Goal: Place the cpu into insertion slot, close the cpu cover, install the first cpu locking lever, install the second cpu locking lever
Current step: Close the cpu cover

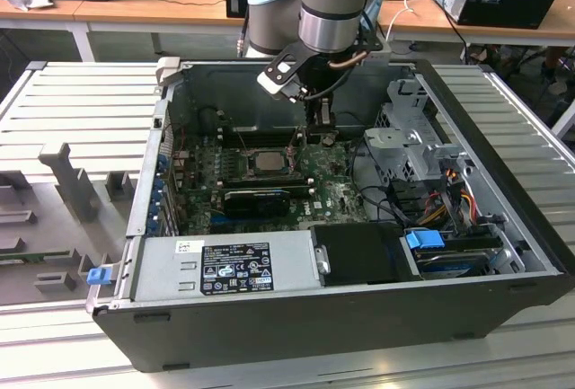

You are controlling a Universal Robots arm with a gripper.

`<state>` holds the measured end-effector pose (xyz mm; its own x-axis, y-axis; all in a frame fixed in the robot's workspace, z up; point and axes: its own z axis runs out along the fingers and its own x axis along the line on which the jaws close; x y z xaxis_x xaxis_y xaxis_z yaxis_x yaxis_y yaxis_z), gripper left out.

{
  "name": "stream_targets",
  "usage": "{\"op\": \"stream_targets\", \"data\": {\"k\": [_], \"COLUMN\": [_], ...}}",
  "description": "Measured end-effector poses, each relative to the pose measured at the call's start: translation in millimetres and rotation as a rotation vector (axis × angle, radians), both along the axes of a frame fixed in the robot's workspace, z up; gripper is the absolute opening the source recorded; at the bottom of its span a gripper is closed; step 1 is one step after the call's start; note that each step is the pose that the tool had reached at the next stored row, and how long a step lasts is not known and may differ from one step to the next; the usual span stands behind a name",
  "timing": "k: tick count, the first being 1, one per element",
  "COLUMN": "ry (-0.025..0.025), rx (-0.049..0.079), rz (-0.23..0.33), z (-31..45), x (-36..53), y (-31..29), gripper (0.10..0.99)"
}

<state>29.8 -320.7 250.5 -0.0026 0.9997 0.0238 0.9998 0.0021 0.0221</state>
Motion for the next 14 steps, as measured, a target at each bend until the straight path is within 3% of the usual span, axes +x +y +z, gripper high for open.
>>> {"op": "stream_targets", "data": {"k": [14], "ry": [0.0000], "rx": [0.000], "rz": [0.000], "z": [0.0], "x": [-2.4], "y": [0.0], "gripper": [0.106]}}
